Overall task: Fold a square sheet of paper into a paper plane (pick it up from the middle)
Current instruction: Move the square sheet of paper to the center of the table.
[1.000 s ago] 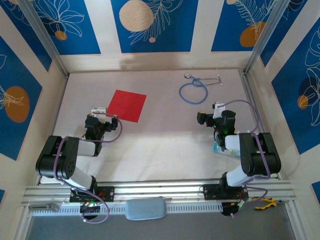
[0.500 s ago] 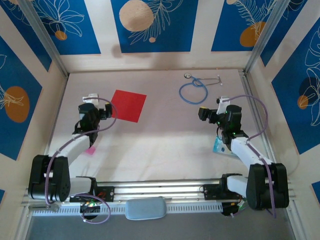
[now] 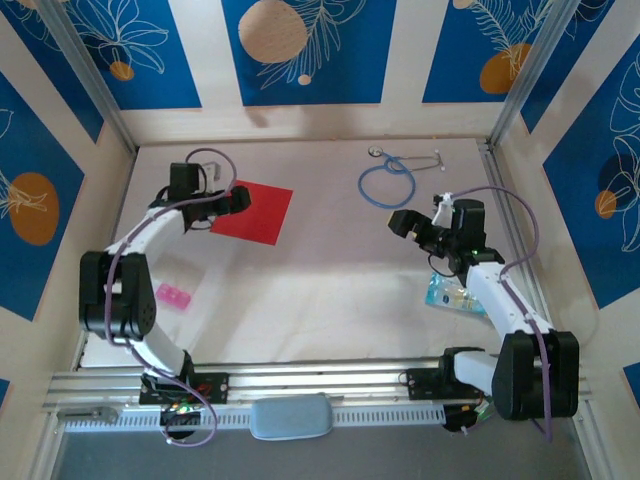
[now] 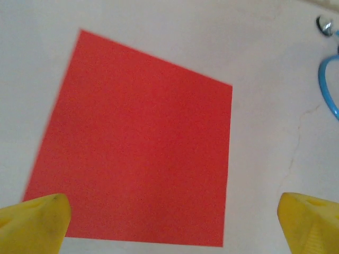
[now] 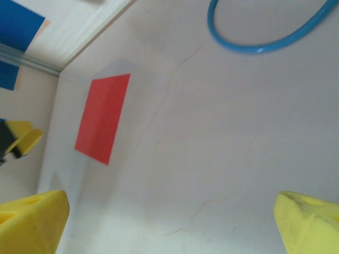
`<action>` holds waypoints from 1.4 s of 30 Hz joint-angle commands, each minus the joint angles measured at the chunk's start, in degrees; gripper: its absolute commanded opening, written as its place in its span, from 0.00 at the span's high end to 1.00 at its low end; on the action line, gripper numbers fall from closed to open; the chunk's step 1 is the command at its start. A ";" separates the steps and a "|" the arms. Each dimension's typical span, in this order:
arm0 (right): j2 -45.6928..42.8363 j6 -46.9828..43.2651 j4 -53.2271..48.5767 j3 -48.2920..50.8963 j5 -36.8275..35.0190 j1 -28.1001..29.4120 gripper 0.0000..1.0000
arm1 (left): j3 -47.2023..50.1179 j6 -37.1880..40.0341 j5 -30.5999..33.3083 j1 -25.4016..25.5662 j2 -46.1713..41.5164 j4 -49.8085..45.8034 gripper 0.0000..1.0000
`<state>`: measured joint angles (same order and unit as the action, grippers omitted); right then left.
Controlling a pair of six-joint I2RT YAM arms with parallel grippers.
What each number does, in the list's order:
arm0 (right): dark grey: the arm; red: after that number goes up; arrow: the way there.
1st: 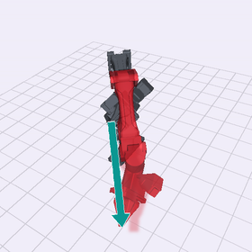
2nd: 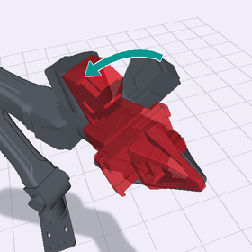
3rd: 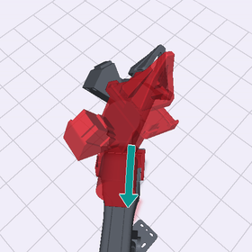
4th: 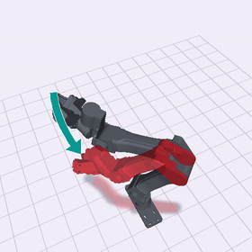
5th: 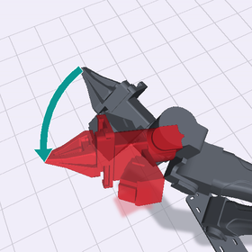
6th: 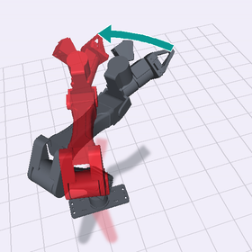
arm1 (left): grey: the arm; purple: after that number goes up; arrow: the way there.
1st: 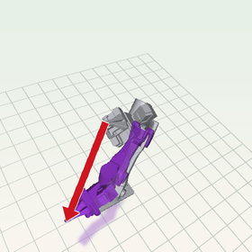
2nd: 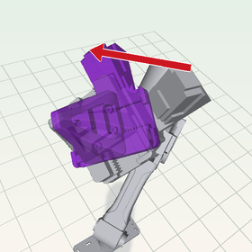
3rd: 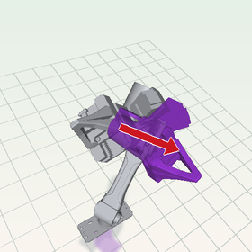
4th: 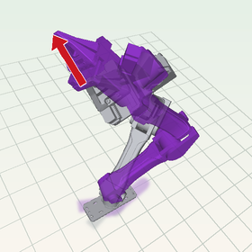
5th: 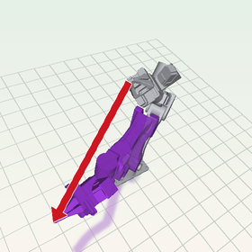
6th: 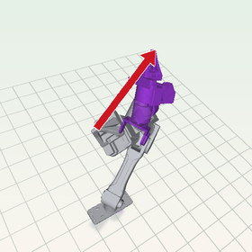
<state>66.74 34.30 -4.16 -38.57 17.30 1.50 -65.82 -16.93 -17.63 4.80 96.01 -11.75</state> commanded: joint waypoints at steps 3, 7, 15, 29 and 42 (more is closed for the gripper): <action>2.78 5.75 -1.86 -3.16 4.63 3.14 0.01 | -12.75 -1.27 -1.53 4.63 8.42 -12.07 0.00; 6.20 7.96 -4.28 -6.70 4.01 3.77 0.01 | -20.16 -2.05 0.91 6.92 15.87 -17.18 0.00; 7.75 10.77 -2.61 -8.02 4.58 4.74 0.01 | -29.14 -3.57 4.62 9.63 25.91 -23.08 0.00; 3.02 11.75 -4.86 -7.15 3.55 4.25 0.01 | -22.41 -5.69 4.97 11.74 26.69 -23.64 0.00; -6.98 11.09 -15.43 -5.50 2.22 6.13 0.01 | 1.65 -20.90 6.07 22.12 13.76 -12.58 0.00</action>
<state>62.92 45.95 -14.70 -45.32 19.81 6.92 -70.43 -30.37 -11.05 23.77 109.67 -21.65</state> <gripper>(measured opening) 0.991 0.998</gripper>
